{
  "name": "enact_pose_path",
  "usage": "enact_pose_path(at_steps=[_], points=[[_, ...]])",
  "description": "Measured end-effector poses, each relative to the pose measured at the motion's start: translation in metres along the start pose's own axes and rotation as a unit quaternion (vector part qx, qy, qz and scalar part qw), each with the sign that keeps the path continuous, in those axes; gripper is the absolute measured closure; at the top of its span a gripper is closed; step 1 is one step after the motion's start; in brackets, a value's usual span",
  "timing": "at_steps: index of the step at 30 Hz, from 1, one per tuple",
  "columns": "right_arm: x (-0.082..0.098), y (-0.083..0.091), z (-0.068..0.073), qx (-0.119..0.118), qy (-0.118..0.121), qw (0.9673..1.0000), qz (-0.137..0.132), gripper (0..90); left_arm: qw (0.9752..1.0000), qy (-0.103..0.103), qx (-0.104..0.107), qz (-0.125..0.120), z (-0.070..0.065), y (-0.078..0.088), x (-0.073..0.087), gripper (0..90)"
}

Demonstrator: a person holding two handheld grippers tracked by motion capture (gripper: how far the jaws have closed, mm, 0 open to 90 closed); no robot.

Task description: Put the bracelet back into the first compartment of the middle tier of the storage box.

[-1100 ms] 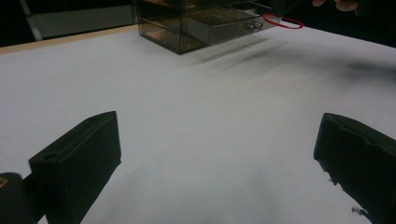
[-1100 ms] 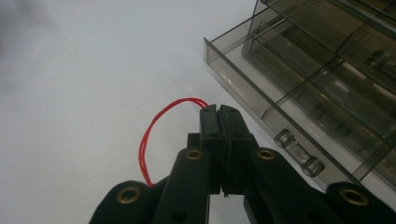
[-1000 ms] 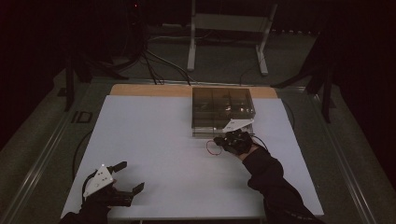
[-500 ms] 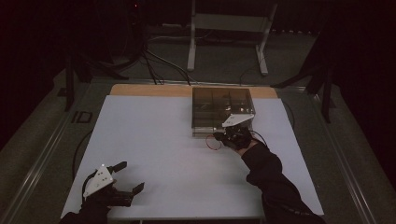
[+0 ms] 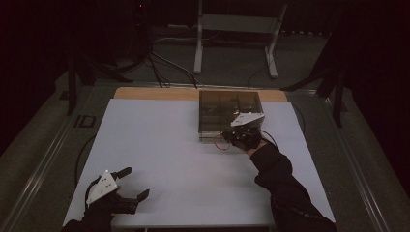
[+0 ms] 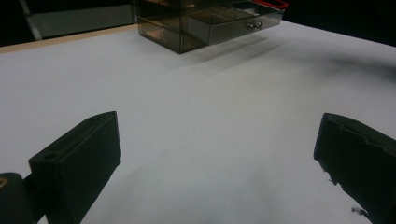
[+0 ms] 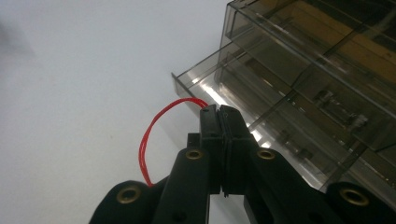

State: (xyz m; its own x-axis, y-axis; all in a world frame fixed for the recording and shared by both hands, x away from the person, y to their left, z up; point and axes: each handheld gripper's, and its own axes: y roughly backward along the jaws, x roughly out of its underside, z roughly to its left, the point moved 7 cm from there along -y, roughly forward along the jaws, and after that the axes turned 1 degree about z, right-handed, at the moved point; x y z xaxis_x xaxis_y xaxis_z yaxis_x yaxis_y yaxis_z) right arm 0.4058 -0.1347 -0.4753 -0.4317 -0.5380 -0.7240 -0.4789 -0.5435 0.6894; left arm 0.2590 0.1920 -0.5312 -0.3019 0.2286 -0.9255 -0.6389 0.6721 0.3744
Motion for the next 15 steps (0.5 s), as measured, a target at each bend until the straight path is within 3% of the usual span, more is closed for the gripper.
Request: enact_pose_path(at_steps=[15], points=[[-0.0090,0.0004,-0.0101,0.011,-0.003,0.9999,-0.003,90.0,1.0000,0.000,0.001,0.001,-0.0002,-0.0002,0.0004,2.2]])
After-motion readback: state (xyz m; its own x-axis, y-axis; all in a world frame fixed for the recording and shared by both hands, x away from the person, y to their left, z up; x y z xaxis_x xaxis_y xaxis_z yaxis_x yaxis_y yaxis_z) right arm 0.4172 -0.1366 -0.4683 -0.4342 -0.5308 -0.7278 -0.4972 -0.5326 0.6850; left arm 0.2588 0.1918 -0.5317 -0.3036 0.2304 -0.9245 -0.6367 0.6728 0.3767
